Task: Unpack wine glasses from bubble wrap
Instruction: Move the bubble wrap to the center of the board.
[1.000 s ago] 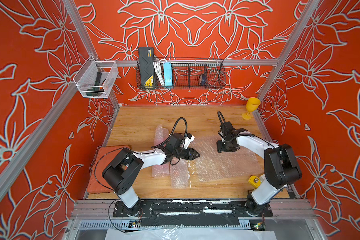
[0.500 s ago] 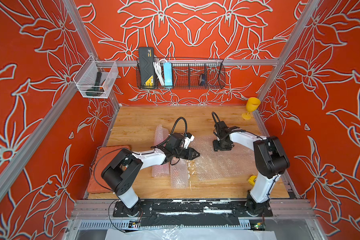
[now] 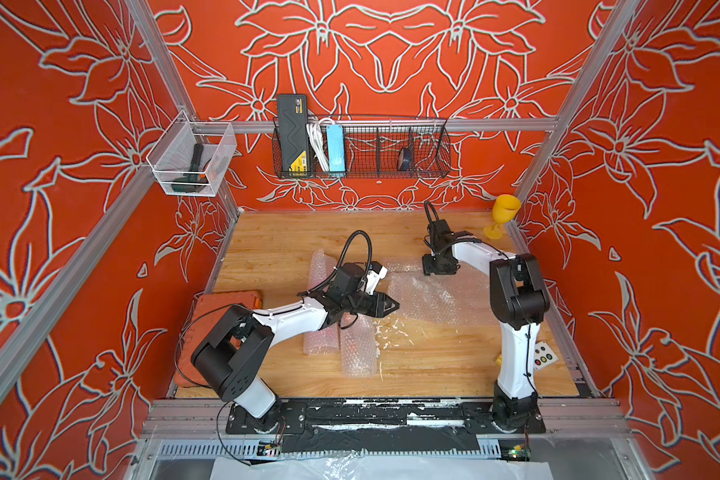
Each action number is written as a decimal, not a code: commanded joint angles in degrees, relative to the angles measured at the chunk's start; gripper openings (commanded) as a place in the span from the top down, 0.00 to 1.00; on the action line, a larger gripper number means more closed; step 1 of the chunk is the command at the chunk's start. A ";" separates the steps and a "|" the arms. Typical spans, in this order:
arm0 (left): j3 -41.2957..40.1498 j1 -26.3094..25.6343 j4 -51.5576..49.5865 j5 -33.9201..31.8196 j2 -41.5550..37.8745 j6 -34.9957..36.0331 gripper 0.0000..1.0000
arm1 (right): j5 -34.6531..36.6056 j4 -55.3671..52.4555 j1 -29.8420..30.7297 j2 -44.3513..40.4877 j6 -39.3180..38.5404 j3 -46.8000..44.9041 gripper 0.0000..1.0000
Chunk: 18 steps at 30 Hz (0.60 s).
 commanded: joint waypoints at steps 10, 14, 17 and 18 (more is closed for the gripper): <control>-0.60 0.00 0.57 -0.33 -0.70 0.13 0.64 | -6.19 -3.42 2.43 1.34 -3.03 2.32 0.36; -0.01 0.01 -0.39 -0.06 -0.45 0.69 0.64 | -4.81 -7.14 2.29 5.80 -6.07 7.96 0.35; -0.25 -0.03 -0.62 -0.53 -1.07 0.76 0.64 | -6.27 -8.51 2.29 8.60 -6.54 12.11 0.35; -0.40 0.01 -0.58 -0.78 -1.33 0.68 0.64 | -6.73 -8.42 2.29 9.24 -6.62 13.06 0.35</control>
